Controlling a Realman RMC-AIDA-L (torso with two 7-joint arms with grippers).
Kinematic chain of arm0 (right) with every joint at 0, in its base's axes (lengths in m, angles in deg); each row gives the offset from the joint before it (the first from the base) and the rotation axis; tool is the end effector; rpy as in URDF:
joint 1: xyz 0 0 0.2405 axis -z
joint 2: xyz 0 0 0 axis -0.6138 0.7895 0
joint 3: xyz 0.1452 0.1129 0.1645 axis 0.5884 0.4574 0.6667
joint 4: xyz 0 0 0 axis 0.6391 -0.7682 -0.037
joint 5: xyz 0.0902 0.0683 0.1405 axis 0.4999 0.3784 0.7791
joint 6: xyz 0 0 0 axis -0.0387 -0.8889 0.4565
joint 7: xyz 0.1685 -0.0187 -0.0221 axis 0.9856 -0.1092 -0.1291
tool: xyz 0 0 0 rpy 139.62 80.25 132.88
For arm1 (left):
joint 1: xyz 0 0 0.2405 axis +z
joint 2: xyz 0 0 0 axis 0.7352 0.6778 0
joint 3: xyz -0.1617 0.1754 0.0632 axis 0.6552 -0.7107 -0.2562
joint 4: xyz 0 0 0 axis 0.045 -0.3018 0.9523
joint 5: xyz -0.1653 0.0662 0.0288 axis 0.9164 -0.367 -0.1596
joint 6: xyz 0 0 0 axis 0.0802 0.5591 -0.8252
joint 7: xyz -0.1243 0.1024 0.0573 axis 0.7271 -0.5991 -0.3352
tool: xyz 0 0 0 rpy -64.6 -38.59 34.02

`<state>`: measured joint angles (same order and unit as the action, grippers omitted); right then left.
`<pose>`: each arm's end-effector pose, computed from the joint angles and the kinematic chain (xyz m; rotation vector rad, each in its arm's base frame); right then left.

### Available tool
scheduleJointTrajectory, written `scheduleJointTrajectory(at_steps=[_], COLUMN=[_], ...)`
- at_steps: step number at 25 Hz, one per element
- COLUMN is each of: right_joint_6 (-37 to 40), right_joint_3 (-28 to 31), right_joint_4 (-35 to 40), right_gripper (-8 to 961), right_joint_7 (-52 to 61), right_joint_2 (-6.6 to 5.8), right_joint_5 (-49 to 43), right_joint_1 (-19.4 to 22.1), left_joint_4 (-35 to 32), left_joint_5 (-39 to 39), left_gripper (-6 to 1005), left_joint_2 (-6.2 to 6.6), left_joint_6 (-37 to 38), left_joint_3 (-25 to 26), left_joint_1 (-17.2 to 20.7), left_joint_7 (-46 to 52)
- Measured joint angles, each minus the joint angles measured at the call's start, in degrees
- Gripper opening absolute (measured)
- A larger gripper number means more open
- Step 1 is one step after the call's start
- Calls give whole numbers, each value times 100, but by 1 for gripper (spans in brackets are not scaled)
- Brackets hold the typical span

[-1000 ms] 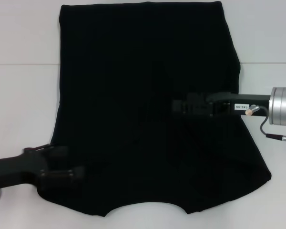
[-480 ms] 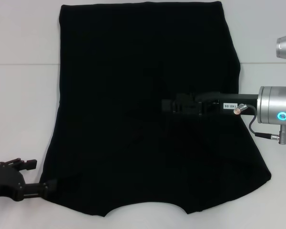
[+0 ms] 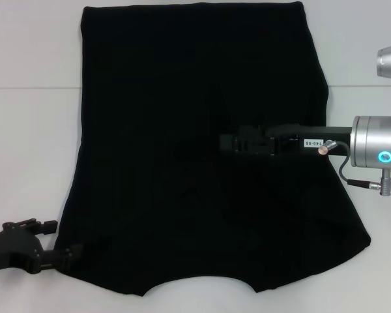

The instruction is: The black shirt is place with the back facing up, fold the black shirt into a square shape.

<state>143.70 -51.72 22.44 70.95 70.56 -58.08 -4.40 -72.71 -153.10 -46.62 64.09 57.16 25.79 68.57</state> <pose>0.1710 0.3716 -0.0434 -2.6282 1.0824 0.7321 -0.3274 0.2746 0.0028 -2.4650 -0.9249 -0.2979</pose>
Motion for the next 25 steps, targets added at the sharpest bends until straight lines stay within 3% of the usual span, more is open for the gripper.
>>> scheduleJointTrajectory(at_steps=[2, 8, 19, 25], right_joint_6=[6, 15, 0, -27], right_joint_3=[8, 18, 12, 37], right_joint_4=[0, 0, 0, 1], right_gripper=[821, 821, 820, 820], right_joint_7=[0, 0, 50, 101], right_joint_2=[-1, -7, -38, -136], right_joint_5=[0, 0, -11, -26], right_joint_1=[13, 32, 39, 124], left_joint_4=[8, 7, -7, -1], left_joint_5=[-22, -81, -80, -78], left_gripper=[935, 775, 302, 184], left_joint_2=[-5, -4, 11, 2], left_joint_6=[-93, -136, -86, -77], left_joint_3=[-22, -39, -22, -23], left_joint_1=[-7, -9, -1, 0], left_joint_7=[46, 86, 90, 91])
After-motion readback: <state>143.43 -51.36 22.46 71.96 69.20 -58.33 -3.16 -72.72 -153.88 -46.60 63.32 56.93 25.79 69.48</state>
